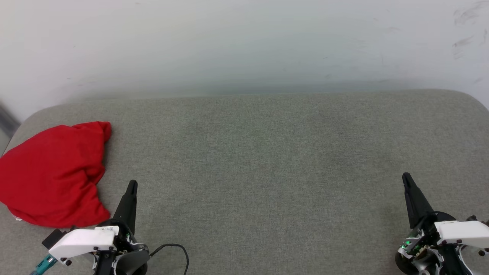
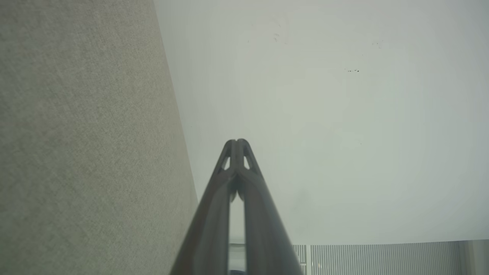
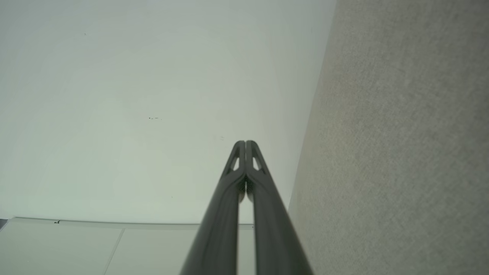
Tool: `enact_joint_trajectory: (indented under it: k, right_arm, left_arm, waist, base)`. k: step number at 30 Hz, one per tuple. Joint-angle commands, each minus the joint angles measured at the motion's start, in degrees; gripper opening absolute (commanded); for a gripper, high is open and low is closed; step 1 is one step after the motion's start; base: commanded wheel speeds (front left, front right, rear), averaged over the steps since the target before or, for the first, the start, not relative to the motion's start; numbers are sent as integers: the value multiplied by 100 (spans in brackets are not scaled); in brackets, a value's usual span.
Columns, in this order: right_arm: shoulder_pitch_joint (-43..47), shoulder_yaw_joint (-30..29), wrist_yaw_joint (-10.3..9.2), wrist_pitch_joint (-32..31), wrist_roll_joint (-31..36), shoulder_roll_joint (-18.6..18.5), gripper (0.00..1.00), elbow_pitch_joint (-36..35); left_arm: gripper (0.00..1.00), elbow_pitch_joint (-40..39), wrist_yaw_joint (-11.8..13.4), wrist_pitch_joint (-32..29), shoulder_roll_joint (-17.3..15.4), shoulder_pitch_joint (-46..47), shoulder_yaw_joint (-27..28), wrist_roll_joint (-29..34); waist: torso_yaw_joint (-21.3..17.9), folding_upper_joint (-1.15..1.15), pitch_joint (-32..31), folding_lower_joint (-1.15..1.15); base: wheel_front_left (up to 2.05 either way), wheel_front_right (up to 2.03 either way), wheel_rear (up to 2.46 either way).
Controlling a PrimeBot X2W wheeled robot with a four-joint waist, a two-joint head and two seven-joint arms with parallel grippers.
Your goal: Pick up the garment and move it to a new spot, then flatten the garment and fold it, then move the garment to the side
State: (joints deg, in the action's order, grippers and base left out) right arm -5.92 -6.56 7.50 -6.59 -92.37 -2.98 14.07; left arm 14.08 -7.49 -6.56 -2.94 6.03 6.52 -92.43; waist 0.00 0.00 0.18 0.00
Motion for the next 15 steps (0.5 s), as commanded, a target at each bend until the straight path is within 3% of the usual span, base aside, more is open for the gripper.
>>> enact_joint_trajectory:
  k: [1,15]
  right_arm:
    - [-66,2,-2,-4,-6,20,0,5]
    - [-66,2,-2,-4,-6,20,0,5]
  left_arm:
    - [0,4,0,-18,9,46,19,16]
    - [0,4,0,-18,8,46,17,16]
  waist:
    - [0,0,0,0]
    - [0,0,0,0]
  base:
    - [0,0,0]
    - [0,0,0]
